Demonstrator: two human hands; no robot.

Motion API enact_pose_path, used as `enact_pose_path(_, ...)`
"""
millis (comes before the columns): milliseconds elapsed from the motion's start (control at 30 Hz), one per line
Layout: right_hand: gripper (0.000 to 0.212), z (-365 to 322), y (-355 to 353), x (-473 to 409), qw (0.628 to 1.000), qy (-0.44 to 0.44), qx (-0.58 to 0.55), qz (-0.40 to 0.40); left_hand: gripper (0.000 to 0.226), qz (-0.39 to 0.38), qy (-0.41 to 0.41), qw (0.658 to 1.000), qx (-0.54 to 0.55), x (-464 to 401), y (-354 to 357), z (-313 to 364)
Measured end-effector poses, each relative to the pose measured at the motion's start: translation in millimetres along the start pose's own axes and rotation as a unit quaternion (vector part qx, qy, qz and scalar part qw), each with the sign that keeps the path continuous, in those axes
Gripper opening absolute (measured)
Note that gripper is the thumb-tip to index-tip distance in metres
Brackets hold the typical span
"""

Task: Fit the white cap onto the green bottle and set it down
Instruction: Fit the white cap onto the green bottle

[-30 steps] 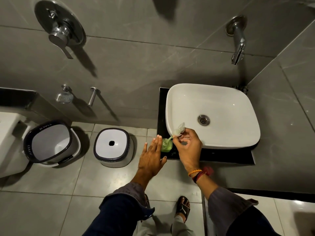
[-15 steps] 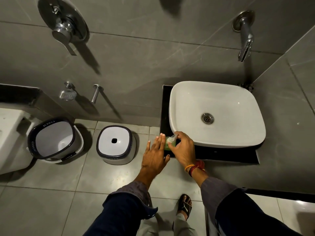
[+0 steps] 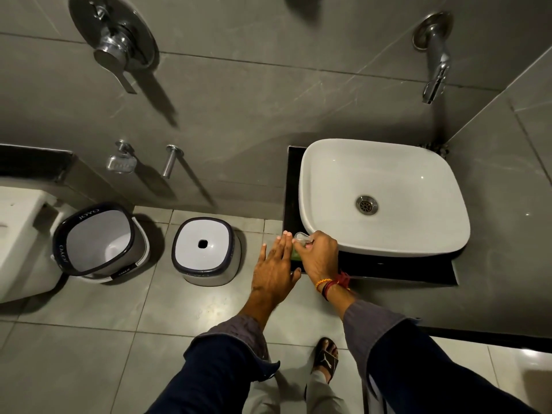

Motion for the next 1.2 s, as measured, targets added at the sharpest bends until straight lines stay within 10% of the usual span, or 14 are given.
enact_pose_path(300,0.034,-25,4,7,0.986,-0.130,0.054,-0.088,0.084,-0.007,-0.006,1.000,-0.011,0,3,2)
enact_pose_path(1200,0.032,-27,11,-1,0.983,-0.129,0.099,-0.086,0.085,-0.010,-0.018,0.999,-0.041,-3,4,5)
Point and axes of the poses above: each hand's wrist, its own x-axis away from the middle knuckle, its own y-axis out of the palm, z = x × y, the point moved 10 cm from there along -x, towards the middle knuckle, and after that the axes turned 4 degrees about -y, right-handed, at the moved point
